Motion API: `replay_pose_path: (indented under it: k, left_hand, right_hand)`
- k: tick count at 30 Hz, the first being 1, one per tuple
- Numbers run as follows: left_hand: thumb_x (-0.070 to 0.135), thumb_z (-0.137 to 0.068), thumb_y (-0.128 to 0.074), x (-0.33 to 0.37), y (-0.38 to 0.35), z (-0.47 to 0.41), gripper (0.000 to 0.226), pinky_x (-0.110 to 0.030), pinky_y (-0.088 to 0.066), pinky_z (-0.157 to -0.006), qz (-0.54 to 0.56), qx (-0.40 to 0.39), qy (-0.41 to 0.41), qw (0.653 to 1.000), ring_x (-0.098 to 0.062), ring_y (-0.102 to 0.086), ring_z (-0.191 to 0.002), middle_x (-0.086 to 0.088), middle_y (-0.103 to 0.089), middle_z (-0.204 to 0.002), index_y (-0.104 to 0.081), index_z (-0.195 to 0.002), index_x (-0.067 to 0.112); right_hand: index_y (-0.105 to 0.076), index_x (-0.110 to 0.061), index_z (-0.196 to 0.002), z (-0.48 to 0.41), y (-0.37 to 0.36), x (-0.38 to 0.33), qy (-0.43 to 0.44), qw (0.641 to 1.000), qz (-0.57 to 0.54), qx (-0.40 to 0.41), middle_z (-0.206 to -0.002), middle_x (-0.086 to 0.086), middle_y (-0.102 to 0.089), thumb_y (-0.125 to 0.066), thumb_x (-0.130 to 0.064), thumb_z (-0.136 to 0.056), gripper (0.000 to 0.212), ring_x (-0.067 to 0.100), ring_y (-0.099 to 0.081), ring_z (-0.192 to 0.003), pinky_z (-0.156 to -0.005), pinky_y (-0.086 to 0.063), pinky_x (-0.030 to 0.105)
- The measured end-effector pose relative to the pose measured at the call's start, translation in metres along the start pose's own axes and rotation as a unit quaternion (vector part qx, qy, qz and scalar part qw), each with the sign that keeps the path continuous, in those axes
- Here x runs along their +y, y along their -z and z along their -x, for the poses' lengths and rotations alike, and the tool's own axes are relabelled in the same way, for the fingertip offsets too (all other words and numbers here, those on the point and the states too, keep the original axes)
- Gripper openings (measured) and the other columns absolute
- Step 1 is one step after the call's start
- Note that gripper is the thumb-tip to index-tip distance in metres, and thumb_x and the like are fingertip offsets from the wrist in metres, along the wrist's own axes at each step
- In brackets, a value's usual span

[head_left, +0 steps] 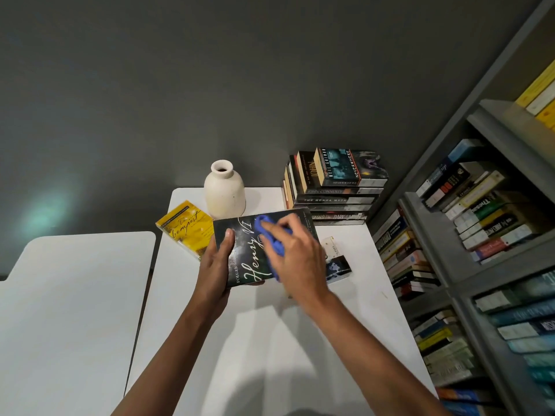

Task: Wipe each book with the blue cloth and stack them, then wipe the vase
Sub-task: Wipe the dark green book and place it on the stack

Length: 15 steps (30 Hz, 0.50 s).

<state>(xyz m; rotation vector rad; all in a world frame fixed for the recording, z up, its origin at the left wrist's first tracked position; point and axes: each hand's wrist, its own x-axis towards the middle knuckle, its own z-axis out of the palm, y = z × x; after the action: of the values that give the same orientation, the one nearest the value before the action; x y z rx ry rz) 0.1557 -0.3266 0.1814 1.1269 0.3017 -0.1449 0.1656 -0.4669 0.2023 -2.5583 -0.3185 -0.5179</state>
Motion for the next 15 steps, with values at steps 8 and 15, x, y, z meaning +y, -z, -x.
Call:
replay_pose_path:
  k: [8, 15]
  left_hand:
    - [0.034, -0.094, -0.054, 0.034, 0.018, -0.007, 0.030, -0.037, -0.057, -0.049, -0.091, -0.087, 0.076, 0.989, -0.024, -0.072, -0.068, -0.008, -0.075, -0.094, -0.066, -0.111, 0.014]
    - [0.028, -0.087, -0.061, 0.044, 0.029, -0.012, 0.024, -0.025, -0.059, -0.063, -0.071, -0.124, 0.108, 0.984, -0.016, -0.073, -0.073, -0.006, -0.076, -0.093, -0.068, -0.103, 0.012]
  right_hand:
    - [-0.066, -0.027, -0.111, -0.037, 0.028, 0.046, -0.024, 0.981, -0.106, -0.160, -0.109, -0.011, -0.058, -0.058, -0.036, -0.093, 0.021, 0.011, -0.048, -0.100, -0.084, -0.042, 0.027]
    - [-0.057, -0.031, -0.104, -0.034, 0.026, 0.050, -0.130, 0.892, -0.281, -0.329, -0.107, 0.006, -0.064, -0.069, -0.040, -0.085, 0.024, 0.014, -0.061, -0.097, -0.089, -0.047, 0.025]
